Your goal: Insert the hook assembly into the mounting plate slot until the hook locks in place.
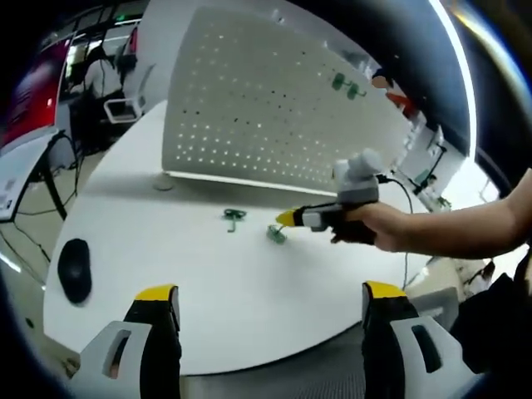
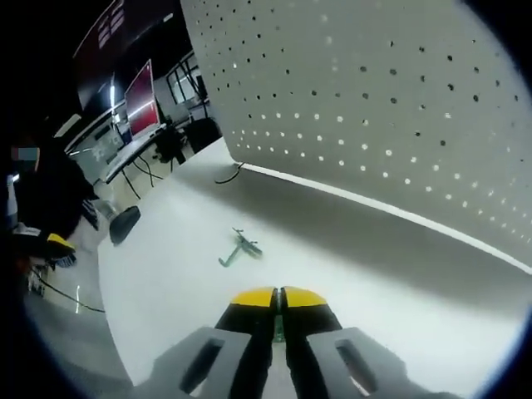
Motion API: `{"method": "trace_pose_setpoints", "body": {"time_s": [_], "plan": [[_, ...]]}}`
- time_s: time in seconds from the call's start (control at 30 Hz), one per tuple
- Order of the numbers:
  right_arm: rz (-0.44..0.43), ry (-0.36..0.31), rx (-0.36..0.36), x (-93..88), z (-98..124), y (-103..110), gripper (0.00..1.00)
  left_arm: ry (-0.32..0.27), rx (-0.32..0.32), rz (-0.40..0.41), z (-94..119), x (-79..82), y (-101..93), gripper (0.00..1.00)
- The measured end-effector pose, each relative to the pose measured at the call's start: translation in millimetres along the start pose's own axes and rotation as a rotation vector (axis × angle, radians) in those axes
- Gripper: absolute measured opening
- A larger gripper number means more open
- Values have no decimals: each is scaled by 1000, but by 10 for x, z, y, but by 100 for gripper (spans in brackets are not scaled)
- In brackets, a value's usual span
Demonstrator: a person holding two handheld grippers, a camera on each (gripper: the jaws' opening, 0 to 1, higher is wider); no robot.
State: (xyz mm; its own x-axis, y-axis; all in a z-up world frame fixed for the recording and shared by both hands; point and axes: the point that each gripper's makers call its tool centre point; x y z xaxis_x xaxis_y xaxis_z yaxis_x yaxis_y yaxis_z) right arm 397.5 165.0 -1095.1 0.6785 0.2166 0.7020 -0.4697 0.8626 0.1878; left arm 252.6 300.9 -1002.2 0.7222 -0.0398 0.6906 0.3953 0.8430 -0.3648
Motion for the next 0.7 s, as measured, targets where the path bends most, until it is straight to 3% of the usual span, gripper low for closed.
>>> {"method": "trace_pose_setpoints", "body": {"time_s": [0.27,0.53,0.6,0.67,0.7], "plan": [[-65,-155,3,378,379,-21,0,-11,-14,-16,-5,100,-67,91],[-93,-273,34,680,752,100,0,-44,-24,-24,9,248,-124,90],[-138,-319,65,778,867,181,0,-56,-36,-18,3,295,-173,90],[-201,-352,154,856,974,357,0,-67,-47,-11,-8,335,-240,89],[-195,-357,164,871,1012,401,0,-65,-61,-21,-20,348,-288,89]]}}
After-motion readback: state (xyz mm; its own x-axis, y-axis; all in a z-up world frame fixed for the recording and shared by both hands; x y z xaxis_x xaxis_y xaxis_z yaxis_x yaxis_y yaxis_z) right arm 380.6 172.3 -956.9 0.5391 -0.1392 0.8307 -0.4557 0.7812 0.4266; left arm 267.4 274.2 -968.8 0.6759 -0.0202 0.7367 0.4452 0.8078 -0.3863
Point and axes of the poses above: the point that each gripper's makers call its tool centre point, and the gripper's own axes: z roughly backward along the fingers, y roughly to its left, x roughly out of its top, and after that the axes turned 3 degrees about y, right-handed
